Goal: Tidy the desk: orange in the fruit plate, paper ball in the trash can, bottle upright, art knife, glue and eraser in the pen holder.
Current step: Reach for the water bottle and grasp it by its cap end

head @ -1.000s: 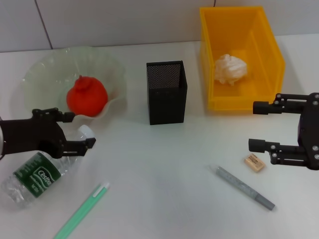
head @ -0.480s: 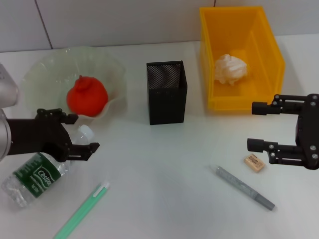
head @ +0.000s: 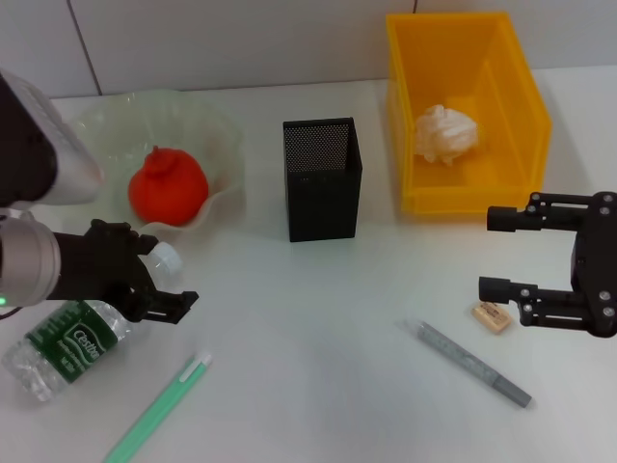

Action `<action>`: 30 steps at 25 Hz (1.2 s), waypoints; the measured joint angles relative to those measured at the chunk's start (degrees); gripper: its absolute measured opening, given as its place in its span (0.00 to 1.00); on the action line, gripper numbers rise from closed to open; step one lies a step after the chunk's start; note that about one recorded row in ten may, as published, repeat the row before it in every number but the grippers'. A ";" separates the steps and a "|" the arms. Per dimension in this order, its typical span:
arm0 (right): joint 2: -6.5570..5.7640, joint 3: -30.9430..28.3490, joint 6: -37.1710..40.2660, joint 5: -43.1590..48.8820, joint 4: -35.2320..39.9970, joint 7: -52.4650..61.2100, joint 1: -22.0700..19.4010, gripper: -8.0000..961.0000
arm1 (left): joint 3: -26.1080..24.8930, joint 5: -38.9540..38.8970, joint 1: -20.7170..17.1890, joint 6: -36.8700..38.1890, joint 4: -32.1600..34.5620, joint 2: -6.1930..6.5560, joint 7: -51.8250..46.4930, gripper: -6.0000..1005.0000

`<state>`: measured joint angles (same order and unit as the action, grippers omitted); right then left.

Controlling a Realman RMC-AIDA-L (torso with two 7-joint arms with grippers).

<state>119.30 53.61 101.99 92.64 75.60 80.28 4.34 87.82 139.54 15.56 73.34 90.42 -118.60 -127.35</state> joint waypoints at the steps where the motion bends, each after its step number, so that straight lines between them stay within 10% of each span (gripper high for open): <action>1: -0.01 0.00 0.04 -0.01 -0.08 0.00 0.00 0.68 | 0.38 0.41 0.18 -0.19 -0.21 -0.01 -0.39 0.84; 30: 0.06 0.03 0.58 -0.48 -1.07 -0.74 0.10 0.68 | 1.45 5.56 3.05 -2.37 -6.82 -0.14 -3.53 0.83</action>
<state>119.36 53.64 102.57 92.15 74.53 79.53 4.45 89.27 145.10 18.61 70.97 83.60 -118.74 -130.87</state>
